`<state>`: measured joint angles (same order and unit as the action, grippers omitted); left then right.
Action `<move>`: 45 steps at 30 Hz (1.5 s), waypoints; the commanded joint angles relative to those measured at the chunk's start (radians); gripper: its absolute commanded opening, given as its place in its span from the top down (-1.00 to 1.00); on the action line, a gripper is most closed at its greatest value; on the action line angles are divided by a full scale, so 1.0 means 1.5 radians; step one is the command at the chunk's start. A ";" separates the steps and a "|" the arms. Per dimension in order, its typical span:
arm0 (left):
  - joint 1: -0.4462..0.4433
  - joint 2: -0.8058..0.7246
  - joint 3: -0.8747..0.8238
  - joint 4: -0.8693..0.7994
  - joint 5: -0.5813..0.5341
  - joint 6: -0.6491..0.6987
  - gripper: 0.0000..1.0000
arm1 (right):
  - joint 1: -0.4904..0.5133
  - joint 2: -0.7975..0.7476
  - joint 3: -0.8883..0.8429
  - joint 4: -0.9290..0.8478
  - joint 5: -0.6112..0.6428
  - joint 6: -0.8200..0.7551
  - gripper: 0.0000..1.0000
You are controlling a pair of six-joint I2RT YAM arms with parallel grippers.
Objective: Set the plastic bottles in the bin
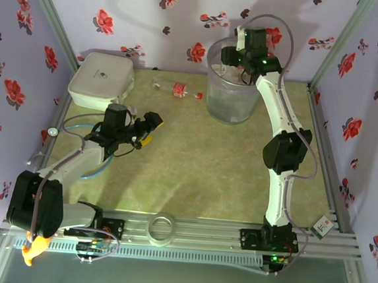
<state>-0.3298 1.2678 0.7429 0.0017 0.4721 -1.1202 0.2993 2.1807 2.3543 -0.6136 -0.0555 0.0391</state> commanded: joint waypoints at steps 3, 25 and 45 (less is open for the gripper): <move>0.000 0.001 -0.007 0.020 0.002 0.001 -0.93 | -0.002 -0.013 -0.059 0.014 -0.020 0.026 -0.20; -0.001 0.141 0.234 -0.234 -0.174 0.169 -0.99 | 0.002 -0.262 -0.243 0.085 -0.062 0.025 -0.53; -0.005 0.701 0.866 -0.168 -0.115 0.454 -0.91 | 0.002 -0.627 -0.820 0.161 -0.034 0.112 -0.53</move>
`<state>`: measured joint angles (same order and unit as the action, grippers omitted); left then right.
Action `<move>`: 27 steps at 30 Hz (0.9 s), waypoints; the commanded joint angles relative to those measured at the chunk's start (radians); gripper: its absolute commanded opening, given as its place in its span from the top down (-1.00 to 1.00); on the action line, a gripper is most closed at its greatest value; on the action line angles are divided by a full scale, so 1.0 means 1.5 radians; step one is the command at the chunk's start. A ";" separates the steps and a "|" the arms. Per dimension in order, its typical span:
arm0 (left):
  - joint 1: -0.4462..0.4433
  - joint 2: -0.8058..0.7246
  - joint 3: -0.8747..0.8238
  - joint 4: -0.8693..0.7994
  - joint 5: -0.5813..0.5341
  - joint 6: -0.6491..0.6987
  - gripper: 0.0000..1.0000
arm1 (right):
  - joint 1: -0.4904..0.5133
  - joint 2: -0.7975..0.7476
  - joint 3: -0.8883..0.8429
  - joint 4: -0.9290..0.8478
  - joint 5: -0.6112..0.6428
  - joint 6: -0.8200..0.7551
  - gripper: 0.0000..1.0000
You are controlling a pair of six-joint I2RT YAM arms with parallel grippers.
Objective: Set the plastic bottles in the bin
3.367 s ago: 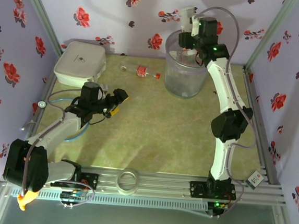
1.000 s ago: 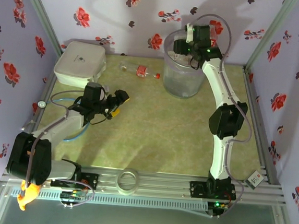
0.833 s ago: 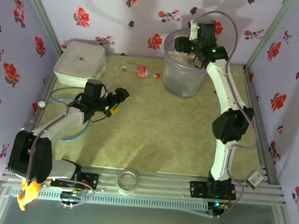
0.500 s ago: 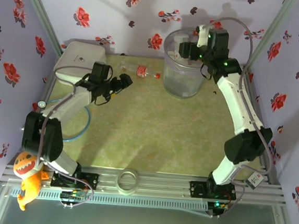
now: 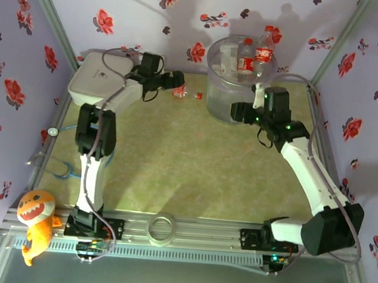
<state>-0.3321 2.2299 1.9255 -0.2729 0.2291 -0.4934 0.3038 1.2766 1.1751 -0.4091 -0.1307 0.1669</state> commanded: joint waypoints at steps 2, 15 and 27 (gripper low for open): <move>-0.006 0.100 0.129 0.025 0.054 0.035 -0.88 | -0.003 -0.035 -0.057 0.022 0.018 0.032 -0.53; -0.010 0.373 0.522 0.000 0.050 -0.023 -0.72 | -0.006 -0.140 -0.164 -0.024 0.056 0.048 -0.53; -0.014 0.387 0.525 -0.135 -0.014 -0.014 -0.57 | -0.012 -0.195 -0.200 -0.045 0.070 0.062 -0.52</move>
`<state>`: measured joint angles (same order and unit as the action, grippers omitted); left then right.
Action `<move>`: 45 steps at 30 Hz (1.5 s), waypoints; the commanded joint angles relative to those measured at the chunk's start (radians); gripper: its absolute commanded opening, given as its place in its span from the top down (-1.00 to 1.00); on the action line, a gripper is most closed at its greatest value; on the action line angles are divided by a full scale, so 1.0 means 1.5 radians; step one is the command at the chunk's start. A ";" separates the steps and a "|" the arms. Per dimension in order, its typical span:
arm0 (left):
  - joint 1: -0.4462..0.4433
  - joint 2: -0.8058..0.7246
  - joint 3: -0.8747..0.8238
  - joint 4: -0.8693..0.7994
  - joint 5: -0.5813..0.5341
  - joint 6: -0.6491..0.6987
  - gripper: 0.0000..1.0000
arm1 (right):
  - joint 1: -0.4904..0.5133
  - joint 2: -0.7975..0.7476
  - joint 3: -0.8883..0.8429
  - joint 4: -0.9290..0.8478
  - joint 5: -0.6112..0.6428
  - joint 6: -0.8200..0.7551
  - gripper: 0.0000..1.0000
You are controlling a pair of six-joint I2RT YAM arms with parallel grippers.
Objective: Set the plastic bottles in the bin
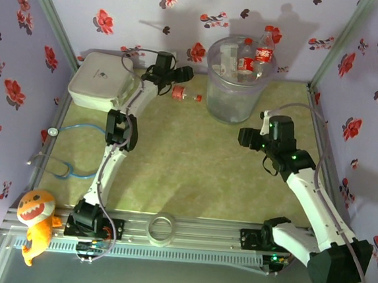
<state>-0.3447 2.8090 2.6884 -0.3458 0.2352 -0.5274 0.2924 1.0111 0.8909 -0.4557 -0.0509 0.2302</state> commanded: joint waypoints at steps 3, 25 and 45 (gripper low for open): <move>-0.006 -0.044 -0.042 -0.115 -0.018 0.012 -0.59 | -0.005 -0.028 -0.017 -0.011 0.021 0.024 -0.52; 0.086 -0.848 -0.960 0.100 -0.075 -0.134 -0.69 | 0.403 0.337 0.123 0.043 -0.096 -0.231 -0.92; 0.228 -1.093 -1.141 -0.021 -0.026 -0.163 -0.64 | 0.625 0.580 0.216 0.170 -0.236 -0.123 -0.93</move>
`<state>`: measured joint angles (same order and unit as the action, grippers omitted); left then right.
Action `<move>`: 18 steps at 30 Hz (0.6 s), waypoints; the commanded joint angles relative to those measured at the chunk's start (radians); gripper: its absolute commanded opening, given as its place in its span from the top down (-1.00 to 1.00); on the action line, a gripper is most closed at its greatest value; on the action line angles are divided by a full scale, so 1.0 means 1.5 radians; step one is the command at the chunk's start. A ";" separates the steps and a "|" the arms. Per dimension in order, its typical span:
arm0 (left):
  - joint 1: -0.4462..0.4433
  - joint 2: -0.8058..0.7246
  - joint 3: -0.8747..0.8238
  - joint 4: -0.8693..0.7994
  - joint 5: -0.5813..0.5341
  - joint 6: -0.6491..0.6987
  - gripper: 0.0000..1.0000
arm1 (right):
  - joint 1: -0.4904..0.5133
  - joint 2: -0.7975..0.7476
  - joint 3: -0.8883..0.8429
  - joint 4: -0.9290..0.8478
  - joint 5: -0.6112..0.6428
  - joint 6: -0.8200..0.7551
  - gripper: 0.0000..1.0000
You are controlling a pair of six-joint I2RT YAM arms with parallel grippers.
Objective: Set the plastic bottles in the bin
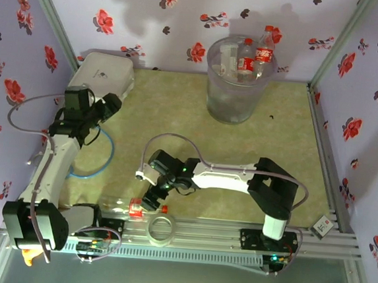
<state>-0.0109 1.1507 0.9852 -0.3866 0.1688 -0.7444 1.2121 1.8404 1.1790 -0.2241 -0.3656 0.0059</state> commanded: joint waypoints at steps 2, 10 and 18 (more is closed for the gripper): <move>0.005 0.021 -0.004 0.016 0.020 -0.021 -0.63 | 0.015 0.039 0.037 0.017 -0.035 0.030 -0.93; 0.007 0.027 -0.005 0.028 0.019 -0.021 -0.64 | 0.019 0.090 0.079 -0.018 -0.006 0.039 -0.89; 0.007 0.042 -0.012 0.027 0.016 -0.016 -0.64 | -0.052 0.068 0.057 0.036 0.080 0.117 -0.84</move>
<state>-0.0082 1.1992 0.9787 -0.3630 0.1867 -0.7650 1.1843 1.9652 1.2743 -0.2058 -0.3130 0.1169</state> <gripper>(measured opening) 0.818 0.921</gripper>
